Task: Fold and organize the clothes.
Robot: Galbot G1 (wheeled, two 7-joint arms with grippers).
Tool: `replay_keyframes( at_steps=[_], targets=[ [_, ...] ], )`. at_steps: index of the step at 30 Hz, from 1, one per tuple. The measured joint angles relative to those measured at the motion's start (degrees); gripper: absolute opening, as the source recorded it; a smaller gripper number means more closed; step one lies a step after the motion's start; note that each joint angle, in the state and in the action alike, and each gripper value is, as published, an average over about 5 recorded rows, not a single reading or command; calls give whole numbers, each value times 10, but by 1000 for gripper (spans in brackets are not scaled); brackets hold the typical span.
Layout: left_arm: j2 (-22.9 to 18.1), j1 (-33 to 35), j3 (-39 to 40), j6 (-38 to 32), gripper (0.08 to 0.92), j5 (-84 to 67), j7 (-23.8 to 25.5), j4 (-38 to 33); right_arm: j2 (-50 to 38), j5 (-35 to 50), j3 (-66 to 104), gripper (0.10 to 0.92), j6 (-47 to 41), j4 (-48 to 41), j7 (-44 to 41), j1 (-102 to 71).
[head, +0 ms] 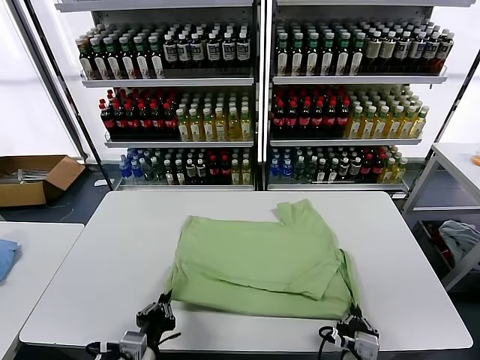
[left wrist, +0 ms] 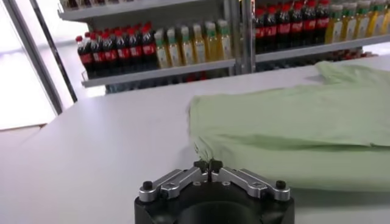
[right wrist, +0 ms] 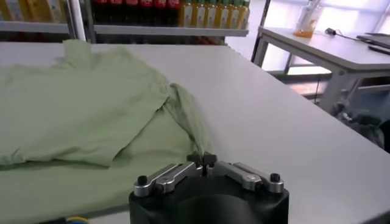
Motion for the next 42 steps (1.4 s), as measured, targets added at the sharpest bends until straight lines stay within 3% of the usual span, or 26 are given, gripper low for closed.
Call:
replay_keyframes(
  at_steps=[5,15,23,30,42],
  targets=[
    [-2,38,1,8,139,3,-6,-31,-4,5,8,306,-6,36,5,-17],
    [-10,68,1,41,430,-14,-15,-130,-17,44,62,592,-25,100,7,7],
    [-1,28,-27,42,655,-30,-5,-150,-62,85,119,800,-18,58,-43,105],
    [25,-67,-31,39,813,-55,36,-99,-154,96,106,822,-28,-50,-159,231],
    [63,-283,17,71,823,-141,88,90,-207,142,-29,823,-39,-279,-281,470]
  ],
)
